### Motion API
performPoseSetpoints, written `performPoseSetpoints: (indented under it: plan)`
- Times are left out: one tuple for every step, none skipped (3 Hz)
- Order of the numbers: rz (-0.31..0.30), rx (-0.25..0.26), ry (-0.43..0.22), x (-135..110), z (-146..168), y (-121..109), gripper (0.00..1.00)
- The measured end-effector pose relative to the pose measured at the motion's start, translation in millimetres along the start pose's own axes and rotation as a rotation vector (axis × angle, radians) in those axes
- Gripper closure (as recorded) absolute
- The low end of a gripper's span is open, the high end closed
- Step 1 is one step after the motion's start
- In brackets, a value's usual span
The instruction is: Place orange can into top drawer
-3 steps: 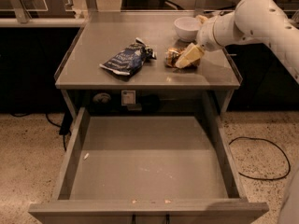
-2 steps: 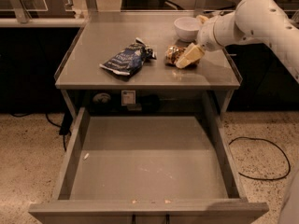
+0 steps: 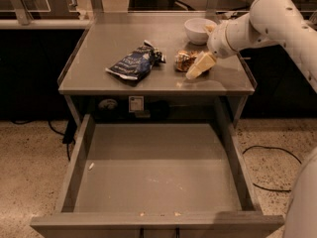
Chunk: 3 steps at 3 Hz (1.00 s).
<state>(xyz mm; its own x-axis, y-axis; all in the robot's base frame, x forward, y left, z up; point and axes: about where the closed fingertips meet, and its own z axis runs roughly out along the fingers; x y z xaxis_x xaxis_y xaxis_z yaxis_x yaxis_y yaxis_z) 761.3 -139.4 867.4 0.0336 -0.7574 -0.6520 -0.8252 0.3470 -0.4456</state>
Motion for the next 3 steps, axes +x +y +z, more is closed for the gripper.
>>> performPoseSetpoints:
  plan:
    - [0.018, -0.086, -0.007, 2, 3, 14, 0.0]
    - [0.032, -0.147, -0.006, 3, 5, 24, 0.0]
    - [0.011, -0.185, -0.016, -9, 19, 29, 0.0]
